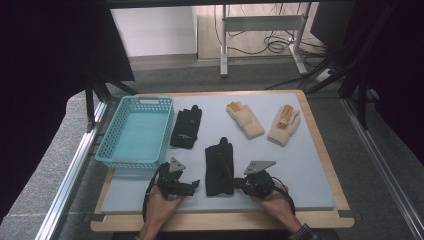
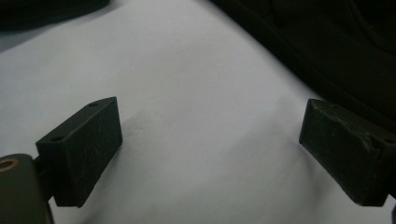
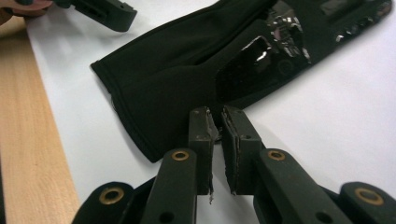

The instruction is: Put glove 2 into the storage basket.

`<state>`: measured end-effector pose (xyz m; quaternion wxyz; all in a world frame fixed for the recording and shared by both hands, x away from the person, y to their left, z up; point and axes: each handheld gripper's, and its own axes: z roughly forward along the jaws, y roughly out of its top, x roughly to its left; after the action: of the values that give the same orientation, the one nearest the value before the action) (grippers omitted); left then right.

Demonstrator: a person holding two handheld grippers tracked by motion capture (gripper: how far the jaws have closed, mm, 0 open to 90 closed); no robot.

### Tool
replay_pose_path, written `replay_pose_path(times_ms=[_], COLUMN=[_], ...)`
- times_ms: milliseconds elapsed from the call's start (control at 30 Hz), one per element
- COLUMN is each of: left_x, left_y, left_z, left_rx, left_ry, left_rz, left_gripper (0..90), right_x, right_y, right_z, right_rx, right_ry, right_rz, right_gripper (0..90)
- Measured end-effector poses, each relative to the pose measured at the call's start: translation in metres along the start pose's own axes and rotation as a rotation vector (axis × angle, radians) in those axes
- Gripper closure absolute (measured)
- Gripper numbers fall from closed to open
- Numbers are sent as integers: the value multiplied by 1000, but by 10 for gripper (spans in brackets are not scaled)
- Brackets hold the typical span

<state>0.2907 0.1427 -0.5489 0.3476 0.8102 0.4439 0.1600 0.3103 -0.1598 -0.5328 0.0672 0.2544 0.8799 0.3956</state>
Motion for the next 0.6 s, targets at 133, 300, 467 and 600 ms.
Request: replay_pose_path(times_ms=[133,300,467,600], left_x=[2,8,8,8], left_y=[-5,-10,-11,-11], left_z=[-5,-9,-8,-8], left_rx=[4,5,5,4], left_ry=[22,9,6,7], left_rz=[7,-3,-5,-6], left_gripper=[61,51,47,47], right_x=[4,-1,-10,-18], right_y=[1,3,12,29], right_z=[3,-2,-7,-3], right_rx=[0,-6,-32,-50], right_ry=[10,-8,-22,-18], right_rz=[-9,-6,9,10], right_gripper=[801,791,749,696])
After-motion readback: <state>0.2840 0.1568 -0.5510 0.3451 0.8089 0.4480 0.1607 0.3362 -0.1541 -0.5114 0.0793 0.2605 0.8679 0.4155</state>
